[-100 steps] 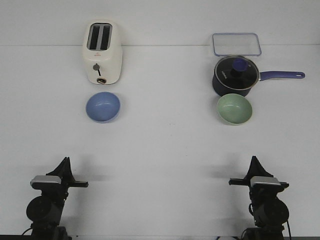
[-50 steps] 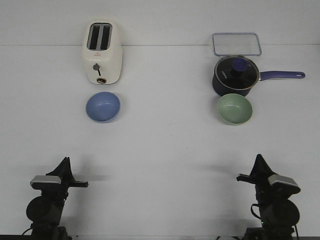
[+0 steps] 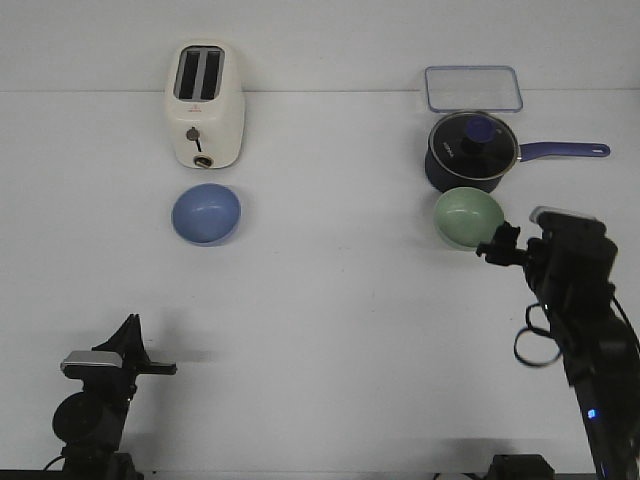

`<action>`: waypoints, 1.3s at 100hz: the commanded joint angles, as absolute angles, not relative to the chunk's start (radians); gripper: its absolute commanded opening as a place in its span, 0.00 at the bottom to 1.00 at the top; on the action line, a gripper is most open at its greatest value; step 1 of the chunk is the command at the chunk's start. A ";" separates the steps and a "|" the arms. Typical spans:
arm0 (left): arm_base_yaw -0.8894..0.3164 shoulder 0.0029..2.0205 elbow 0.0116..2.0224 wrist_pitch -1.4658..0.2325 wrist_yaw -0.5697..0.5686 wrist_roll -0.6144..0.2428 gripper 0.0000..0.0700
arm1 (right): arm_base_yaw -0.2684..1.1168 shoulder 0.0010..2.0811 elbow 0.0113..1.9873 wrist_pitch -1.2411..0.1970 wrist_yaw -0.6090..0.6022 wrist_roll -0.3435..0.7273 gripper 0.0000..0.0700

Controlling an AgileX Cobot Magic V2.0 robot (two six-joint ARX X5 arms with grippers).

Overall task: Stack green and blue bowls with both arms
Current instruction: 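Reach the right gripper to the pale green bowl and grip its rim, then drag the green bowl toward the robot to the table center, release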

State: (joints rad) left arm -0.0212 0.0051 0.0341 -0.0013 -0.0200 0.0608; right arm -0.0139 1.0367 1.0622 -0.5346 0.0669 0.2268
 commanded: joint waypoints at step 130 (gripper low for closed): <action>-0.019 0.003 0.014 0.009 -0.018 0.057 0.02 | -0.142 1.552 1.355 -0.638 -0.261 0.237 0.00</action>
State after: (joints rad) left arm -0.0212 0.0051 0.0341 -0.0013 -0.0200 0.0608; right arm -0.1505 1.6150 1.3380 -0.6224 -0.2306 0.2325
